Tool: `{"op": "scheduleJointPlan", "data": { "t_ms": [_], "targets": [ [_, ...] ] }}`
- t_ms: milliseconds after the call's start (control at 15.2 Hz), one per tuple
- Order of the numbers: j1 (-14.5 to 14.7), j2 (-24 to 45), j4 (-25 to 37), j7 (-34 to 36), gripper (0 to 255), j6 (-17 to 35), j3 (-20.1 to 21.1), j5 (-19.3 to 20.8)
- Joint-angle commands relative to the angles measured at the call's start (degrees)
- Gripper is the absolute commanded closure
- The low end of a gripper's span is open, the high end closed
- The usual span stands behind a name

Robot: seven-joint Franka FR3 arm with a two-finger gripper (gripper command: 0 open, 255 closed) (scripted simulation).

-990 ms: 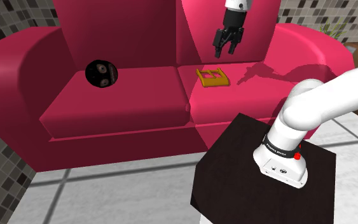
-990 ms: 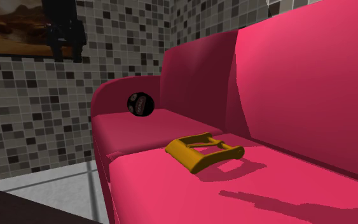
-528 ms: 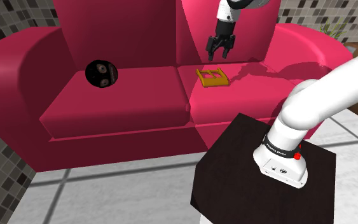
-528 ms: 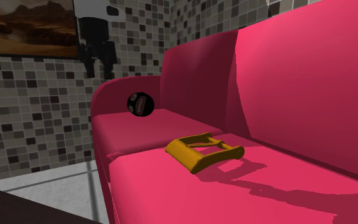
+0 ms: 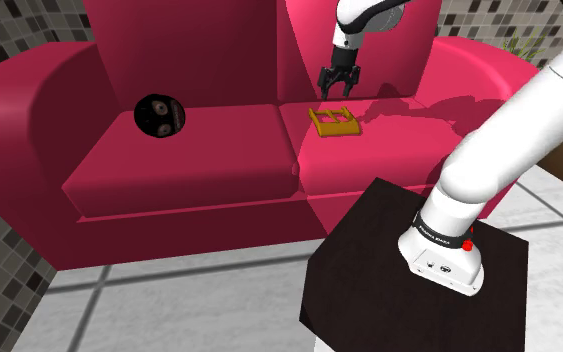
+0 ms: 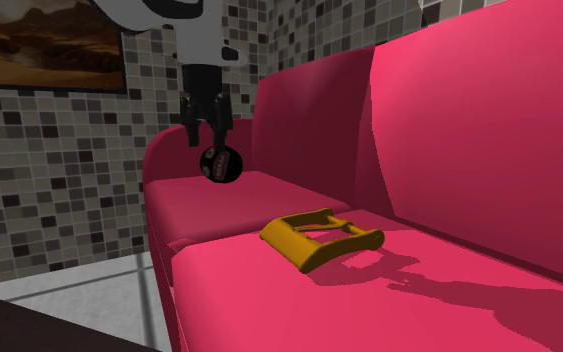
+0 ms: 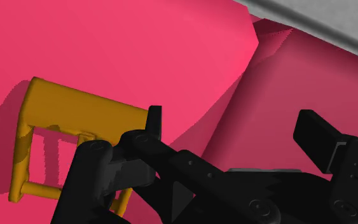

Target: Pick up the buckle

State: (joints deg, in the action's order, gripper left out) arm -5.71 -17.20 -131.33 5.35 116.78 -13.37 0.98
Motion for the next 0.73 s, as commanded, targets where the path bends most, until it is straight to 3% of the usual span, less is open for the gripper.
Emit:
{"op": "scheduleJointPlan", "data": {
  "t_ms": [0, 660],
  "targets": [
    [-0.50, 3.96, 2.02, -0.52, 0, 1.77, -1.21, -0.64],
    [-4.22, 24.32, 14.90, -4.71, 0, 7.33, -6.04, -7.41]
  ]
}}
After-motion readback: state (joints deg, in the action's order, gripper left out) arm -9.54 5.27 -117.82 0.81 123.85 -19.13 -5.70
